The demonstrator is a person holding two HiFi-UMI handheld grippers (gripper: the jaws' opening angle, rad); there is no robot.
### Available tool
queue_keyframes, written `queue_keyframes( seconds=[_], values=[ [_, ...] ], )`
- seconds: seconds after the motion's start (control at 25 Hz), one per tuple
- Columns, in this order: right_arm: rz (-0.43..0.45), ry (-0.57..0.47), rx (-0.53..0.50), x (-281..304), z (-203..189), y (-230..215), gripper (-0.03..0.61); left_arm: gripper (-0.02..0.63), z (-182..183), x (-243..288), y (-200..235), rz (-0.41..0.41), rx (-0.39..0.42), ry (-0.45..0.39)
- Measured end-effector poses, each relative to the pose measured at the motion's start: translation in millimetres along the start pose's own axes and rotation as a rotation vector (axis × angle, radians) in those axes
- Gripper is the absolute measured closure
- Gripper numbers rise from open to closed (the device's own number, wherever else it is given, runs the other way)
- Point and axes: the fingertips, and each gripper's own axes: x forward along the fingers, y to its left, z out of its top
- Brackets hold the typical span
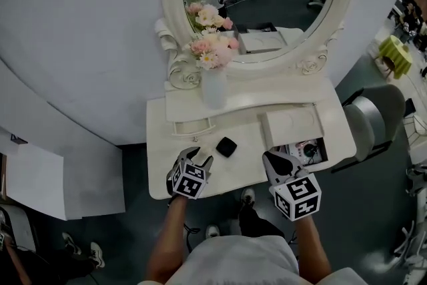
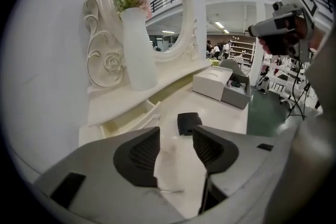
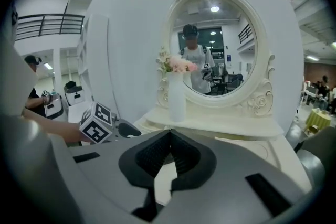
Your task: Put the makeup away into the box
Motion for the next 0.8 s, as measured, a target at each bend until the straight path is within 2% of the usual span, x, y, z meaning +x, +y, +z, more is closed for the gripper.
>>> queue_keyframes(
  seconds=[0.16, 0.48, 0.8],
  values=[
    [-0.008, 0.021, 0.010, 14, -4, -14, 0.581, 0.373, -8, 27, 3, -0.018, 0.011, 0.060],
    [-0.017, 0.042, 0.042, 27, -15, -23, 0.581, 0.371, -34, 57, 2, -0.039, 0.042, 0.150],
    [-0.066, 0.059, 0.086, 19, -31, -27, 0.581, 0.393, -40, 71, 6, -0.001, 0.086, 0.179]
  ],
)
